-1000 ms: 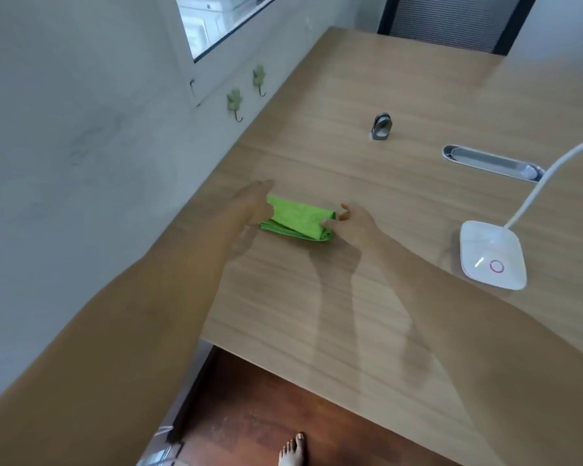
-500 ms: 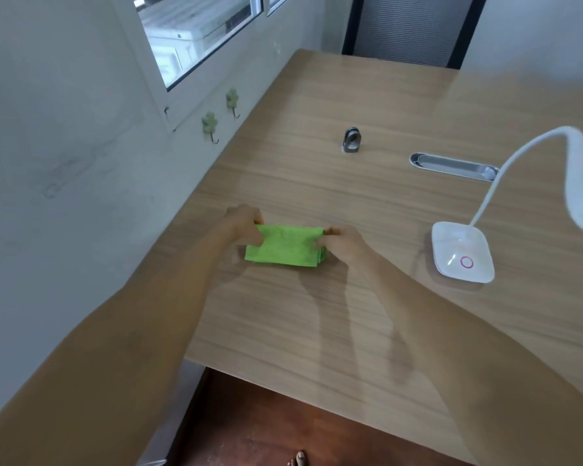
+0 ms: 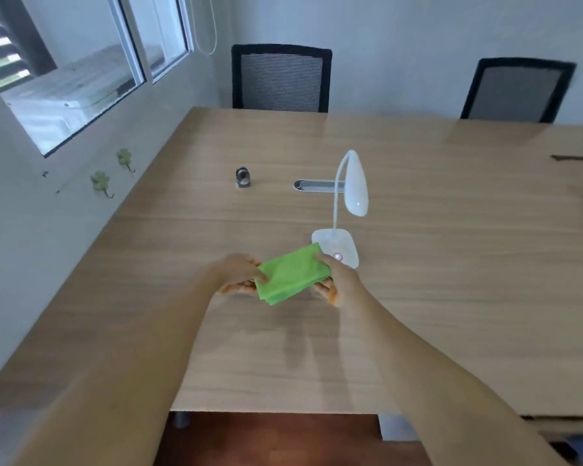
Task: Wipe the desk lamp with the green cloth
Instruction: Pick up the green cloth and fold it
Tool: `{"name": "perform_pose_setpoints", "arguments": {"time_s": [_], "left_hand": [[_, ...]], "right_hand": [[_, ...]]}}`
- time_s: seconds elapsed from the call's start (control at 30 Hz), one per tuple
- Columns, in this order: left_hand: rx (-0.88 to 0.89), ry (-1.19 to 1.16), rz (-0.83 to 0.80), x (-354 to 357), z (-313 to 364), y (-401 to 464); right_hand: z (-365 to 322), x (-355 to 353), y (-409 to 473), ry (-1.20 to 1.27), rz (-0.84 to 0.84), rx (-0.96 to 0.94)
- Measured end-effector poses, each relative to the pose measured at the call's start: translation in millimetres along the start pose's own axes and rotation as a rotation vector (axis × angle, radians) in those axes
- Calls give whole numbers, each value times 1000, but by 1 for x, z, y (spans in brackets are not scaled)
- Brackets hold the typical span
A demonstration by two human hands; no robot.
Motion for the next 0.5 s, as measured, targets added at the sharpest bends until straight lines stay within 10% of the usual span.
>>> {"name": "perform_pose_setpoints", "arguments": {"time_s": [0.3,0.5], "left_hand": [[-93,-459,-122,92,48,6],[-108,-275,-167,94,64,1]], "right_hand": [[-25,-42,-20,257,-220,-75],[-53,-48,-22,45,-214,-192]]}}
Point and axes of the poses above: each hand's wrist, its own y-axis towards the middle knuckle, its own x-axis out of the palm, z = x × y, the point moved 8 cm from there along y, towards the middle knuckle, and after that the axes turned 3 degrees about y, right-handed, at the moved point
